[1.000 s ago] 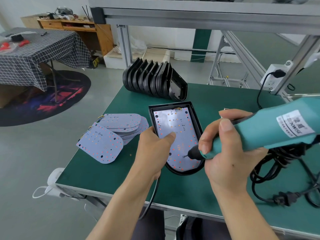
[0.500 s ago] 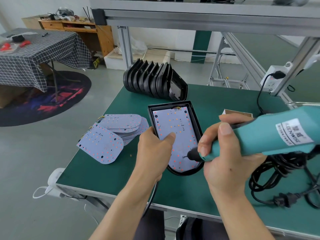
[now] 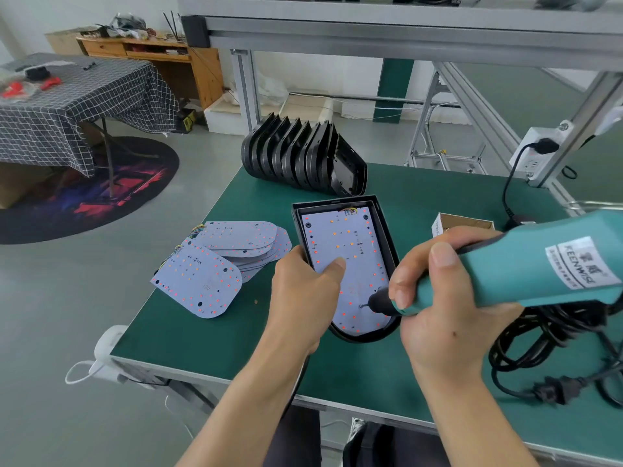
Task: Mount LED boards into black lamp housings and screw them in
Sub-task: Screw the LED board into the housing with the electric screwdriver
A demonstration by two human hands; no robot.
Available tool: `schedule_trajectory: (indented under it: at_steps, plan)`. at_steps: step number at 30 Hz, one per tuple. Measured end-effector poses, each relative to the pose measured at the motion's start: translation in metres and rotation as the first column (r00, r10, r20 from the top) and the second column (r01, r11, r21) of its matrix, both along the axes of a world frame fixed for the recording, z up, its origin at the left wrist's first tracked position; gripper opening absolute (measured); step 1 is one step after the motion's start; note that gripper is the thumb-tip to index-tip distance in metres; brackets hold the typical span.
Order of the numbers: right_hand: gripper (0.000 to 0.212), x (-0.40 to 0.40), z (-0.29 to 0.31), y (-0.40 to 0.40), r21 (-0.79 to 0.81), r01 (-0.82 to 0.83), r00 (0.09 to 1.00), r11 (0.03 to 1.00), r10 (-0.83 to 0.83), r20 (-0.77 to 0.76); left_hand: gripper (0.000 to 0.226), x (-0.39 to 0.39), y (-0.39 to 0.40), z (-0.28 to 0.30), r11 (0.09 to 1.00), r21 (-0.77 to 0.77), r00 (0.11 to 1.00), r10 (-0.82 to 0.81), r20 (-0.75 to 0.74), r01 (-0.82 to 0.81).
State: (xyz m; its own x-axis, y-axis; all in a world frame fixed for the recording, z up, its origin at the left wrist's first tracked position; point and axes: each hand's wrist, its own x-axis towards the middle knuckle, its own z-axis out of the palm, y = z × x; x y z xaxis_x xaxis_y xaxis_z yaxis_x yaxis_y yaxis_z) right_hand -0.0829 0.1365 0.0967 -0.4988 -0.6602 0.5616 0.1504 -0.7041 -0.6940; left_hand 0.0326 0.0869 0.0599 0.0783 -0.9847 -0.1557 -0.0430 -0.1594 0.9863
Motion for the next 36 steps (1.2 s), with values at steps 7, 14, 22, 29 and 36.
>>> schedule_trajectory:
  at_steps: [7, 14, 22, 29, 36]
  plan:
    - [0.006, 0.000, -0.001, -0.003, -0.036, -0.034, 0.997, 0.999, 0.031, -0.075, 0.032, 0.001, -0.001, 0.001, 1.000, -0.006, 1.000, -0.014, 0.002, 0.014]
    - [0.006, -0.001, -0.003, -0.001, -0.019, -0.022, 0.998, 1.000, 0.021, -0.065, 0.030, 0.000, -0.001, -0.003, 1.000, -0.019, 1.000, -0.022, -0.002, 0.022]
    - [0.006, -0.005, -0.005, -0.001, -0.034, -0.077, 0.993, 0.996, 0.073, -0.094, 0.026, -0.001, -0.004, -0.008, 0.999, -0.012, 0.999, -0.043, 0.002, 0.043]
    - [0.013, -0.023, 0.007, -0.003, -0.087, -0.047, 0.999, 0.995, 0.045, -0.021, 0.031, -0.003, -0.008, -0.022, 0.998, 0.045, 0.999, -0.047, -0.026, 0.048]
    - [0.016, -0.066, 0.005, -0.003, 0.194, 0.089, 0.970, 0.977, -0.130, 0.207, 0.035, -0.003, -0.025, -0.044, 0.960, 0.157, 0.973, -0.226, -0.053, 0.231]
